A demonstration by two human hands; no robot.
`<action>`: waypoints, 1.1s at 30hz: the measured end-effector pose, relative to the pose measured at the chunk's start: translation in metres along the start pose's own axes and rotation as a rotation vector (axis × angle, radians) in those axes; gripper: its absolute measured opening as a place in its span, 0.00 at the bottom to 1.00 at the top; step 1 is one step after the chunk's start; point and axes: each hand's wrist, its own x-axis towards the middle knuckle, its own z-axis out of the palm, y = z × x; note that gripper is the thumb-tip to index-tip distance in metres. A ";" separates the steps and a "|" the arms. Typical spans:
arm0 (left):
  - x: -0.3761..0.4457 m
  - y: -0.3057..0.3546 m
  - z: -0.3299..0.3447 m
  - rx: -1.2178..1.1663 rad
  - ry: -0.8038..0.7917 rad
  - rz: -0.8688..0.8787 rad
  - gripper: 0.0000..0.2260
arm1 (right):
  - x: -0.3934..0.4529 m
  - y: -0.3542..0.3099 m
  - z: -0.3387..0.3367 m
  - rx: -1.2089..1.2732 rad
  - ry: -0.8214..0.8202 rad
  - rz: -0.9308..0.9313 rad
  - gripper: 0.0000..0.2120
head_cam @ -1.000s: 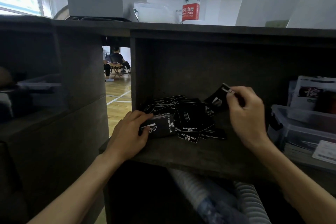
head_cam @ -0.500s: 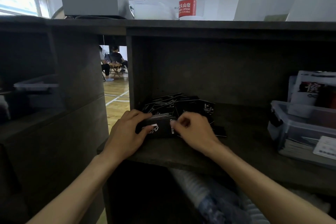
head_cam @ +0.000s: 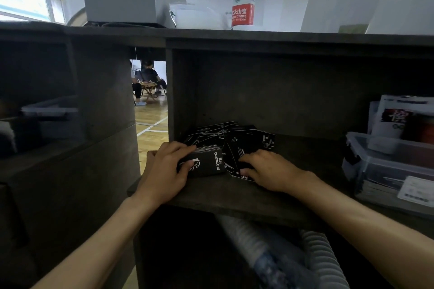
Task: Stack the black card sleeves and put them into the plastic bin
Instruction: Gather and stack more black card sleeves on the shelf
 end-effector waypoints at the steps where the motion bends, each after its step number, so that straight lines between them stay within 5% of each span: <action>1: 0.000 0.000 0.000 0.020 0.007 -0.001 0.17 | -0.002 0.004 -0.004 0.034 -0.040 0.016 0.22; 5: -0.001 0.004 0.000 0.083 0.010 0.020 0.17 | -0.025 0.017 -0.013 0.118 -0.165 0.074 0.34; 11: -0.001 0.008 -0.001 0.048 -0.067 -0.002 0.17 | -0.079 0.013 -0.002 0.205 -0.117 0.007 0.45; 13: -0.001 0.009 -0.002 0.062 -0.069 -0.004 0.17 | -0.102 0.007 0.006 0.170 -0.030 -0.066 0.42; 16: 0.000 0.011 -0.003 0.091 -0.076 -0.009 0.17 | -0.127 -0.002 0.010 0.179 0.165 -0.174 0.21; 18: 0.001 0.012 -0.003 0.125 -0.086 -0.011 0.16 | -0.130 -0.005 0.001 0.397 0.327 -0.194 0.09; 21: 0.003 0.017 -0.002 0.163 -0.115 -0.026 0.15 | -0.117 -0.010 -0.015 0.774 0.568 -0.119 0.07; 25: 0.001 0.018 -0.002 0.097 -0.130 -0.054 0.15 | -0.066 -0.029 -0.004 0.986 0.564 0.174 0.08; 29: 0.001 0.019 -0.004 -0.002 -0.119 -0.086 0.19 | -0.017 -0.049 0.013 0.695 0.452 0.292 0.15; 33: 0.003 0.016 -0.001 0.019 -0.065 -0.051 0.12 | 0.004 -0.056 0.015 0.500 0.396 0.311 0.14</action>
